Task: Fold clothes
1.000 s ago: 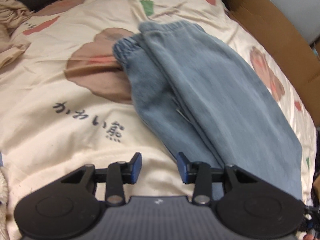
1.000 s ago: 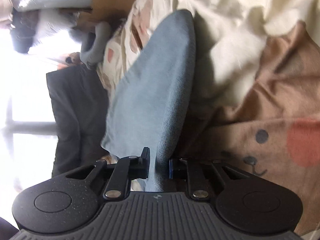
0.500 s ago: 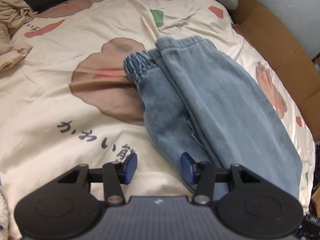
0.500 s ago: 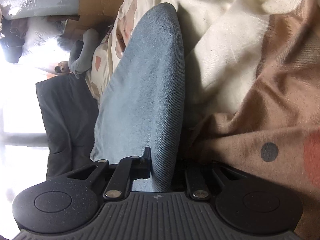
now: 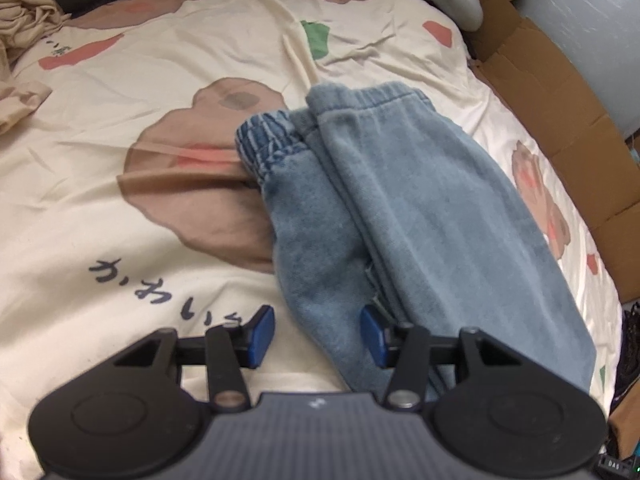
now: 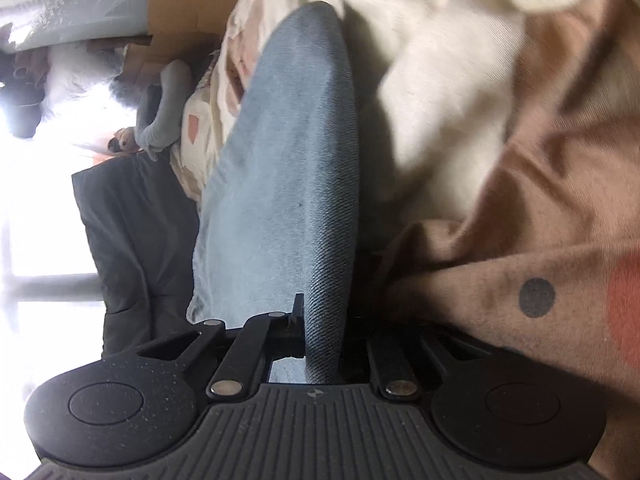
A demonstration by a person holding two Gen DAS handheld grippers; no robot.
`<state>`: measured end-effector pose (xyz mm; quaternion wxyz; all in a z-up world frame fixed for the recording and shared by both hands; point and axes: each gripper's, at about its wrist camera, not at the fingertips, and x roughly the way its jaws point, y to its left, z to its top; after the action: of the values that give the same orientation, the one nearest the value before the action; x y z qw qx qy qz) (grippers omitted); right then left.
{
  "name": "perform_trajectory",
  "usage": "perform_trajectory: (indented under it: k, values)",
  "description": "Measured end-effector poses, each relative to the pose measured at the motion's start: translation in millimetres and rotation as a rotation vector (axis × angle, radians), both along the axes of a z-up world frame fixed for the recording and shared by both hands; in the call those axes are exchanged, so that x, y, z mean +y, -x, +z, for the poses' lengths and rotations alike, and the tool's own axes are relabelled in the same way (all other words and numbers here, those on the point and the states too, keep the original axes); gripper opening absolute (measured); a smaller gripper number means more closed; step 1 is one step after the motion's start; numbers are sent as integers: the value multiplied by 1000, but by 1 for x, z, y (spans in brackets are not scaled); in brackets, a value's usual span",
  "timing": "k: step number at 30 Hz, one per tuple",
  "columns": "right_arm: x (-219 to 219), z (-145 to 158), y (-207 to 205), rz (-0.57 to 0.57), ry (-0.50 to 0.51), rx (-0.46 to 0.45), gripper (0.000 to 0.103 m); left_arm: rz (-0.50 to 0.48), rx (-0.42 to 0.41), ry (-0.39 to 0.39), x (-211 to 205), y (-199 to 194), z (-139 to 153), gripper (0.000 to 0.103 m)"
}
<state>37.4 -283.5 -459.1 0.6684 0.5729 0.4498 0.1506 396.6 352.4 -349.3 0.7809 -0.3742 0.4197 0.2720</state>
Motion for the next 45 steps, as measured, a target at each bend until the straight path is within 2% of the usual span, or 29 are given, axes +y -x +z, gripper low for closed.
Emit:
perform_trajectory:
  k: [8,11,12,17,31,38,42,45]
  values:
    - [-5,33,-2,6,23,-34,5,32,-20,15,15,-9,1,49]
    - [-9,45,-4,16,26,-40,5,53,-31,45,21,-8,3,36]
    - [-11,49,-4,20,28,-45,5,47,-34,58,21,-8,3,35]
    - [-23,67,-8,41,52,-59,5,11,-36,103,20,-8,3,24]
    - [-103,106,18,54,156,-14,5,-165,-39,211,-46,-21,14,13]
    - [-141,107,40,15,181,22,5,-313,-35,209,-77,-29,38,13]
    - [-145,88,49,6,153,49,6,-399,-58,180,-93,-40,57,14]
    - [-143,70,55,20,169,85,13,-443,-73,162,-103,-58,62,14]
